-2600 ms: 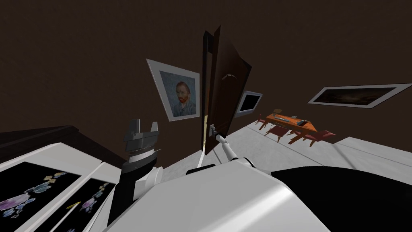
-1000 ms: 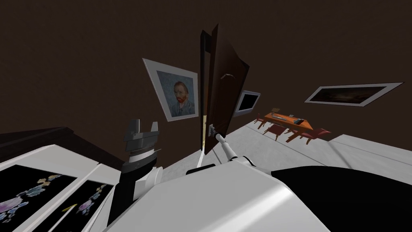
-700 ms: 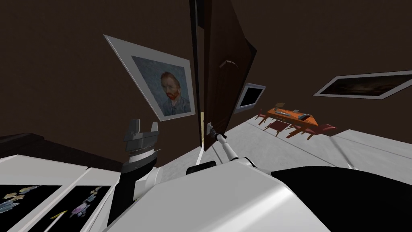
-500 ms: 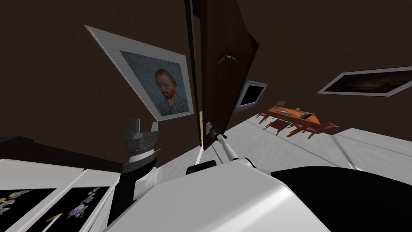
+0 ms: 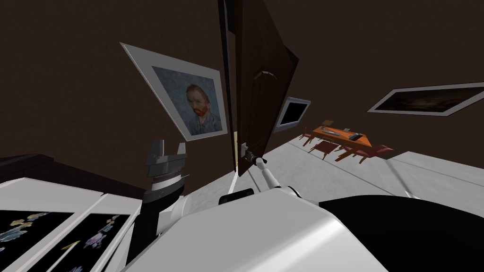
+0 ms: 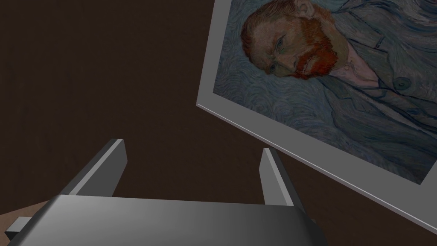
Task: Pull the door open
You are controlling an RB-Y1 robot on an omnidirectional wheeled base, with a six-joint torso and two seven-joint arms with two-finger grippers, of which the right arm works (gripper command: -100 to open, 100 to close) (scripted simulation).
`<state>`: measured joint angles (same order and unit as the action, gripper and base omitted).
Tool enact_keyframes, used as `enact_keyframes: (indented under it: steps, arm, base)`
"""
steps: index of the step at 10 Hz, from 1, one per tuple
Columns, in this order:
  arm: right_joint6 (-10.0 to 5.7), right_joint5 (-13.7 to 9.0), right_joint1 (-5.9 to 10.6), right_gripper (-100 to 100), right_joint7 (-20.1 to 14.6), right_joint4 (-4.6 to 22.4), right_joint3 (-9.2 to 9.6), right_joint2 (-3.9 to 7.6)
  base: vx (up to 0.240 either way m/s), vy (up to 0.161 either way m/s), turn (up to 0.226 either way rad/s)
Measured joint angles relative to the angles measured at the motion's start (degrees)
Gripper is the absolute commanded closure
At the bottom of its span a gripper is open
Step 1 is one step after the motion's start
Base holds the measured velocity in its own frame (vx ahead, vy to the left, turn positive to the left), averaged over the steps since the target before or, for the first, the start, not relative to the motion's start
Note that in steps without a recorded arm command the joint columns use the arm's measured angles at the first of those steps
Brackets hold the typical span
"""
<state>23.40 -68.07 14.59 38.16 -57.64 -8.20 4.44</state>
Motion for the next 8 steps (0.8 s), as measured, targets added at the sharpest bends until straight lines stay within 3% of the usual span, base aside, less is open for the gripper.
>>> enact_keyframes:
  steps: [5, 8]
  arm:
    - [3.38, -7.34, -1.09, -100, -2.3, -1.45, -1.09, -0.72]
    - [5.51, -12.95, -1.7, -100, -2.79, -1.91, -1.97, -1.44]
  base:
    - [-0.032, -0.055, 0.002]
    - [-0.04, -0.052, 0.002]
